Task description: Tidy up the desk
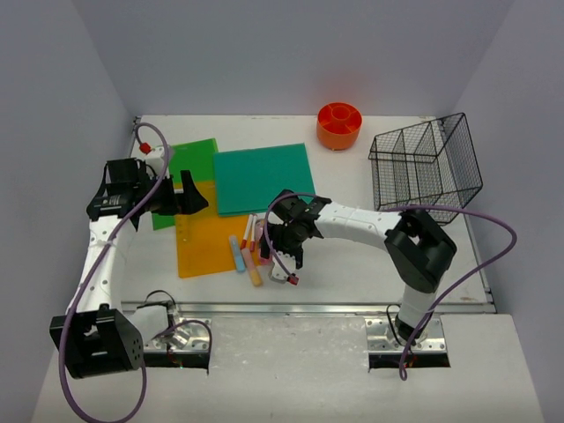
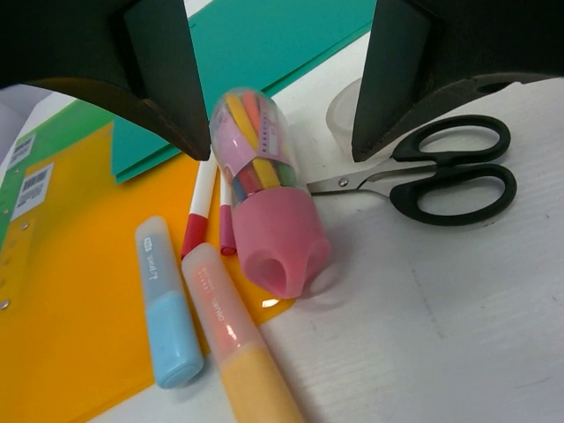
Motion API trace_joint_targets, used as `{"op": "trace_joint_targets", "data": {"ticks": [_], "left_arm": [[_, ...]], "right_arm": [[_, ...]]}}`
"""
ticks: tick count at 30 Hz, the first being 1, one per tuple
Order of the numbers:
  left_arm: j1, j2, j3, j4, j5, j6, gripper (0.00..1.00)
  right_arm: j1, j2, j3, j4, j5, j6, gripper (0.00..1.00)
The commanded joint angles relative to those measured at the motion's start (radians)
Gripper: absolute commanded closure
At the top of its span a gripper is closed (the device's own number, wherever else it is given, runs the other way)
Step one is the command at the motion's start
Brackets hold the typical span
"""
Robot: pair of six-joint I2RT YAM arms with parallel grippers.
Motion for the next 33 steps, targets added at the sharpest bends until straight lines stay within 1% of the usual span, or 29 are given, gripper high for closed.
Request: {"op": "trace_joint_targets", "data": {"ticks": [1, 6, 12, 16, 21, 23, 27, 31, 32, 33], "left_arm": [[0.034, -0.074, -0.025, 0.047, 0.044, -0.008, 0.00], [0.049, -0.122, -0.040, 0.050, 0.042, -0.005, 0.00], [0.065, -0.127, -0.040, 0.049, 0.053, -0.003, 0.00], [0.074, -0.129, -0.041, 0.050, 0.079, 0.000, 0.00], [0.086, -0.137, -0.041, 0.049, 0.079, -0.003, 0.00], [0.088, -0.139, -0.041, 0.049, 0.078, -0.003, 0.00], [0.089, -0.139, -0.040, 0.047, 0.078, 0.000, 0.00], [0.089, -0.135, -0.040, 0.046, 0.098, 0.012, 0.00], [0.090, -0.130, -0.040, 0.047, 0.100, 0.011, 0.00], [0.091, -0.126, -0.040, 0.047, 0.102, 0.011, 0.00]], "right_arm": [[0.021, 0.019, 0.000, 0.013, 0.071, -0.284, 0.35], [0.061, 0.065, 0.026, 0.050, 0.116, -0.293, 0.35], [0.096, 0.115, 0.073, 0.069, 0.138, -0.300, 0.37], [0.111, 0.136, 0.084, 0.055, 0.150, -0.320, 0.40], [0.116, 0.172, 0.070, 0.043, 0.182, -0.358, 0.53], [0.115, 0.179, 0.067, 0.042, 0.186, -0.354, 0.56], [0.116, 0.162, 0.061, 0.028, 0.155, -0.339, 0.66], [0.116, 0.131, 0.070, 0.029, 0.118, -0.305, 0.87], [0.115, 0.123, 0.077, 0.027, 0.105, -0.294, 0.97], [0.116, 0.115, 0.084, 0.029, 0.094, -0.283, 1.00]]}}
